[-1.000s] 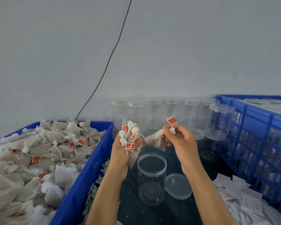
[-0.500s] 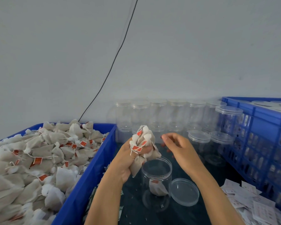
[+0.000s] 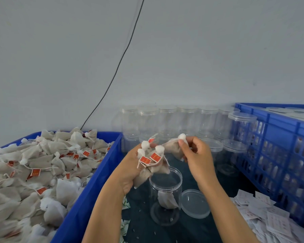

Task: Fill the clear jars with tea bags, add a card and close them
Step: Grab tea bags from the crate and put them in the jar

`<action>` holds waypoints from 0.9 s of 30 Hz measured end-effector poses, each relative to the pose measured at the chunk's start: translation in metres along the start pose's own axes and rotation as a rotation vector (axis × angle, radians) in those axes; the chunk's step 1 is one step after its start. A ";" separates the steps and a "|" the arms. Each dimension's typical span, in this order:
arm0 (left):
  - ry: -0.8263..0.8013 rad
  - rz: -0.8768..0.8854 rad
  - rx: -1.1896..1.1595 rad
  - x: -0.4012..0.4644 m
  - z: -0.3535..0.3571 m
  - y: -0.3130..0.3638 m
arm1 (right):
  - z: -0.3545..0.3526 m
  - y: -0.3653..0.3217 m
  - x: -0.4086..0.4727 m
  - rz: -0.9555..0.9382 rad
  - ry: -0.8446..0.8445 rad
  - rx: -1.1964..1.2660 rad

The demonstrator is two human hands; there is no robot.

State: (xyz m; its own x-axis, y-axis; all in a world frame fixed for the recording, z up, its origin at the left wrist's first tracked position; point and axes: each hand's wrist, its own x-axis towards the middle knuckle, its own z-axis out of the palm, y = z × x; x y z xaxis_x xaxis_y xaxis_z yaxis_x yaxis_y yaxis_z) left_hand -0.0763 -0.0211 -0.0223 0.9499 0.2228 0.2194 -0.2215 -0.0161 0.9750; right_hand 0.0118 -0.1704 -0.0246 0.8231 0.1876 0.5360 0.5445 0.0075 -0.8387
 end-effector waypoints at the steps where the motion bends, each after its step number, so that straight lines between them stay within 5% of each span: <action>1: 0.048 0.004 -0.058 0.001 -0.003 0.000 | -0.001 0.000 0.001 0.008 0.017 0.021; 6: 0.199 0.014 -0.244 0.006 -0.007 -0.003 | 0.001 0.003 0.000 0.106 -0.209 -0.150; 9: 0.148 -0.012 -0.256 0.009 -0.003 -0.005 | 0.004 0.003 -0.002 0.046 -0.167 -0.262; 15: 0.082 -0.085 0.007 0.011 0.013 -0.008 | 0.009 -0.005 -0.006 -0.025 -0.352 -0.102; 21: 0.141 -0.081 0.131 0.011 0.012 -0.011 | 0.006 0.001 -0.003 -0.041 -0.063 -0.106; 27: 0.352 -0.042 -0.325 0.011 -0.005 -0.008 | 0.000 0.002 0.000 0.055 -0.019 0.048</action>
State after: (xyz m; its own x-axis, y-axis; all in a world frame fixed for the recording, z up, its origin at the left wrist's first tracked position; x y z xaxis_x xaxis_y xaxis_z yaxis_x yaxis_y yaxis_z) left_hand -0.0650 -0.0138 -0.0282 0.8393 0.5342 0.1006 -0.2956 0.2931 0.9092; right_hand 0.0131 -0.1707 -0.0257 0.8481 0.2075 0.4875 0.4899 0.0433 -0.8707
